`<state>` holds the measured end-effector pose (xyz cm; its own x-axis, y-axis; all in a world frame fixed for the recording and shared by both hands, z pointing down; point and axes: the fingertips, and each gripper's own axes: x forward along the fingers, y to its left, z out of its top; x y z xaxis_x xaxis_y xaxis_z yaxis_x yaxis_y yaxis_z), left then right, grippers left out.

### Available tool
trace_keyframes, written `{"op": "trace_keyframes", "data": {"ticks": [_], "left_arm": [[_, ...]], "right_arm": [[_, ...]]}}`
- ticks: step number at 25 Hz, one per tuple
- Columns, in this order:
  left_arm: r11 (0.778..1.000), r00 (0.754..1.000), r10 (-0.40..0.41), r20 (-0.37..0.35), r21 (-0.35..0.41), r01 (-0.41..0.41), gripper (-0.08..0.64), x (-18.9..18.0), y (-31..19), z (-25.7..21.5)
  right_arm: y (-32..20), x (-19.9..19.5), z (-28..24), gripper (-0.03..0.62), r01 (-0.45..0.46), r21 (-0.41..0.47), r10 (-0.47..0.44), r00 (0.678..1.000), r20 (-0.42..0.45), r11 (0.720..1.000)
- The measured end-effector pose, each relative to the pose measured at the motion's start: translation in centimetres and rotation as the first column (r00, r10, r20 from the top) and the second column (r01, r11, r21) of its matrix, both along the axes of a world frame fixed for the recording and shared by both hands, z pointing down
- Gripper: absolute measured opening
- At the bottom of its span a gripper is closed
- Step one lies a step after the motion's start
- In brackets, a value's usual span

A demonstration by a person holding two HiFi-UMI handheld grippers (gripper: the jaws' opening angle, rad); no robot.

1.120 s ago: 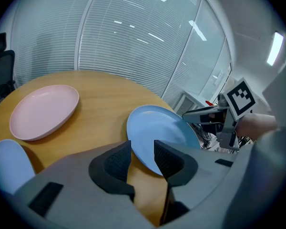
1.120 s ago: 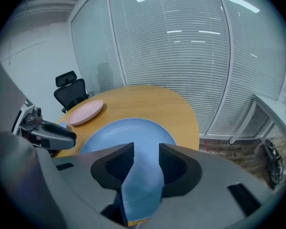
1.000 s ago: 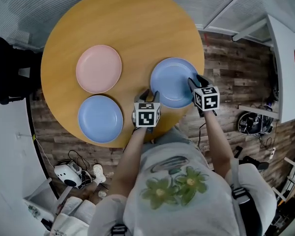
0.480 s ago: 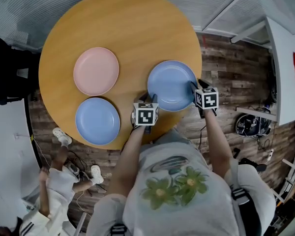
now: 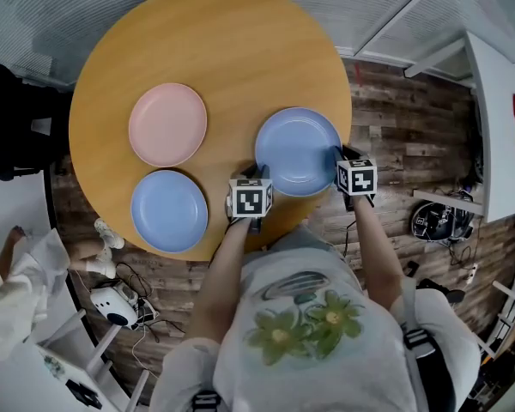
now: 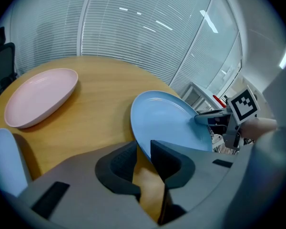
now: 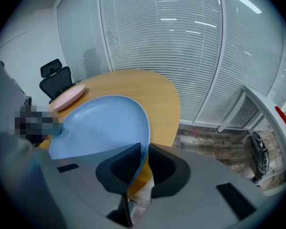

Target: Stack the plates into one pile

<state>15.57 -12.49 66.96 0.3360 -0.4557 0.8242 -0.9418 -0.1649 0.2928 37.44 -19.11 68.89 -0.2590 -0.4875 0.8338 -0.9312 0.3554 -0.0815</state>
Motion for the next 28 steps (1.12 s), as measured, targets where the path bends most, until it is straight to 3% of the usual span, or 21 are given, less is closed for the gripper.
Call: {"op": "trace_keyframes", "data": {"ticks": [15,23,28], "left_arm": [[0.997,0.999,-0.044,0.029,0.063,0.042,0.104,-2.0,1.6,-4.4],[0.990,0.995,-0.086,0.058,0.121,0.079,0.103,-3.7,1.9,-8.2],[0.980,0.994,-0.105,0.032,0.175,0.098,0.101,-4.4,2.4,-11.2]], "right_arm": [[0.4,-2.5,-5.2,0.071,0.074,0.058,-0.078,0.994,0.083,0.996],[0.7,-4.3,-9.8,0.072,0.105,0.112,-0.114,0.991,0.072,0.988],[1.2,-5.0,-12.5,0.072,0.108,0.146,-0.123,0.988,0.095,0.983]]}}
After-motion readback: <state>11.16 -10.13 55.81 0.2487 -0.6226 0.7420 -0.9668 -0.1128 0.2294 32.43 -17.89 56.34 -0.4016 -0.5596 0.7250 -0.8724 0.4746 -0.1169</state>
